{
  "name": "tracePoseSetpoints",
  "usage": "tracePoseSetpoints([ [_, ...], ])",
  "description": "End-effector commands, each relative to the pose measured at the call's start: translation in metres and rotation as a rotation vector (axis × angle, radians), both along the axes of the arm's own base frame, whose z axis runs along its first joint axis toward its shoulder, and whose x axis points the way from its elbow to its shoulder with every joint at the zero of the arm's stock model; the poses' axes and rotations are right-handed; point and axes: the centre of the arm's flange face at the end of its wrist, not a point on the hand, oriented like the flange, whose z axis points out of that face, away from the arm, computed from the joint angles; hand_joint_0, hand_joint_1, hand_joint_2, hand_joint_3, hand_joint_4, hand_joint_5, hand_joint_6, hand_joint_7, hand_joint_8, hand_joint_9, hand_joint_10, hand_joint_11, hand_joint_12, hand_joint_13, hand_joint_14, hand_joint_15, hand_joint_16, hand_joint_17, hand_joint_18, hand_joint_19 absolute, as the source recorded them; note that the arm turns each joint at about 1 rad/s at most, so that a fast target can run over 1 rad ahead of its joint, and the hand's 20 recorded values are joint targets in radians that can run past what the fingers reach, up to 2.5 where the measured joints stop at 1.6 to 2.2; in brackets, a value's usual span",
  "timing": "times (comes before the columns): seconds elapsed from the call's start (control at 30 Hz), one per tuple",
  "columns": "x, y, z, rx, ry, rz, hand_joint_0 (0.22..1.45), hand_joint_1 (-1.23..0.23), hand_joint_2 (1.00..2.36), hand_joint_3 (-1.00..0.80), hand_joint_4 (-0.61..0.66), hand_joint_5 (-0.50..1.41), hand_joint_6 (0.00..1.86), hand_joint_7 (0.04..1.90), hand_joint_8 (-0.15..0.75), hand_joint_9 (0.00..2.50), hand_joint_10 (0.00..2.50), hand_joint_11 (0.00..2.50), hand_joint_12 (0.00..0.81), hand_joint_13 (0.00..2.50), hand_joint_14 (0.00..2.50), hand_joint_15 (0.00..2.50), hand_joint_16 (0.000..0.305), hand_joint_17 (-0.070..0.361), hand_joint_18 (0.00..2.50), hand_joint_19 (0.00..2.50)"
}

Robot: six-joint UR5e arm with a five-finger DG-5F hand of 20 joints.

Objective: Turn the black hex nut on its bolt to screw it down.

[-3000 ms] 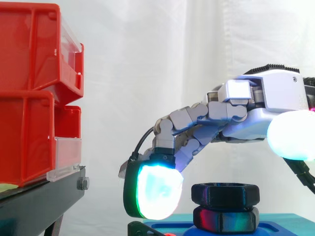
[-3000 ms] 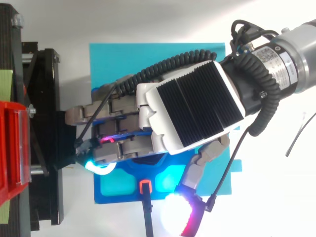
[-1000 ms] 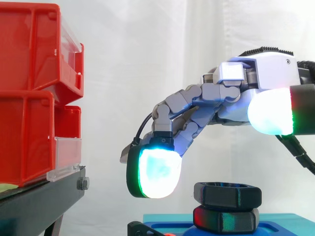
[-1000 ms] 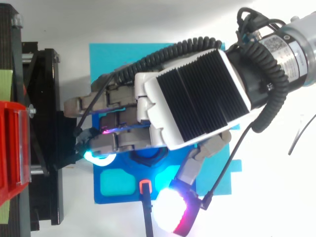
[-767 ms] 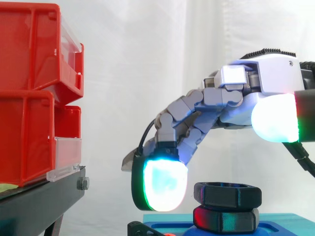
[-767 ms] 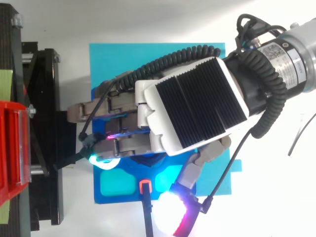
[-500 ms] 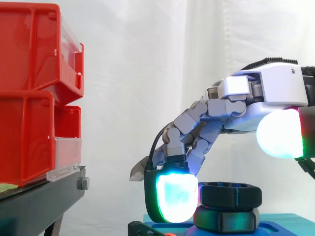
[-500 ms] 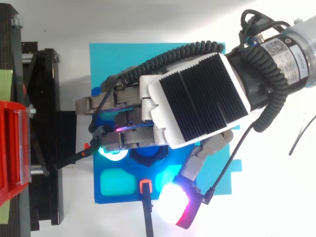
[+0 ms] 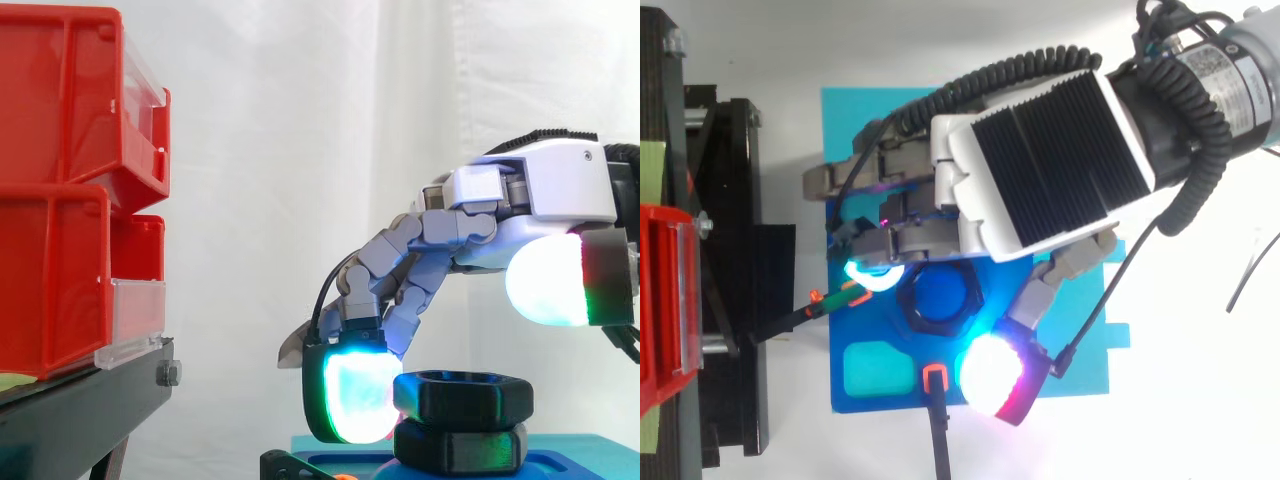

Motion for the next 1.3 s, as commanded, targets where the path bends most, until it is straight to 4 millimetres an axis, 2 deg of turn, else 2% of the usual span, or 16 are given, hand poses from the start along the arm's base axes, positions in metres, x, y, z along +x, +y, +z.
tracePoseSetpoints([
  [0.0,-0.002,-0.008,0.000,0.000,0.000,0.001,0.43,-0.21,1.00,-0.50,0.33,-0.13,0.80,0.91,0.392,0.93,0.02,0.63,0.391,0.55,0.00,0.13,0.058,0.130,0.69,0.39],
  [0.17,-0.006,-0.022,0.003,0.001,-0.006,0.006,0.44,-0.21,1.00,-0.50,0.32,-0.13,0.79,0.91,0.387,0.93,0.01,0.63,0.390,0.55,0.00,0.13,0.058,0.130,0.69,0.39],
  [0.33,-0.003,-0.027,0.011,-0.001,-0.023,0.004,0.44,-0.21,1.00,-0.50,0.32,-0.13,0.76,0.93,0.383,0.92,0.02,0.61,0.388,0.55,0.00,0.14,0.057,0.129,0.69,0.39],
  [0.53,0.000,-0.027,0.021,0.000,-0.045,0.006,0.44,-0.22,1.00,-0.50,0.36,-0.10,0.51,1.21,0.371,0.83,0.01,0.54,0.390,0.55,0.00,0.14,0.057,0.129,0.67,0.40],
  [0.67,0.002,-0.021,0.020,0.003,-0.046,0.010,0.44,-0.23,1.00,-0.50,0.37,-0.13,0.50,1.03,0.356,0.74,0.01,0.47,0.393,0.53,0.00,0.14,0.057,0.129,0.65,0.39],
  [0.8,0.002,-0.013,0.017,0.004,-0.040,0.021,0.42,-0.25,1.00,-0.50,0.36,-0.14,0.50,0.96,0.362,0.70,0.01,0.41,0.403,0.51,0.00,0.12,0.061,0.137,0.65,0.38],
  [0.97,0.003,0.001,0.010,0.004,-0.031,0.025,0.35,-0.20,1.00,-0.50,0.27,-0.15,0.50,0.74,0.355,0.65,0.01,0.22,0.431,0.52,0.00,0.09,0.068,0.152,0.67,0.36],
  [1.27,0.004,0.015,0.000,0.005,-0.013,0.015,0.32,-0.20,1.00,-0.50,0.28,-0.14,0.50,0.73,0.358,0.63,0.00,0.17,0.446,0.49,0.00,0.06,0.071,0.160,0.66,0.34],
])
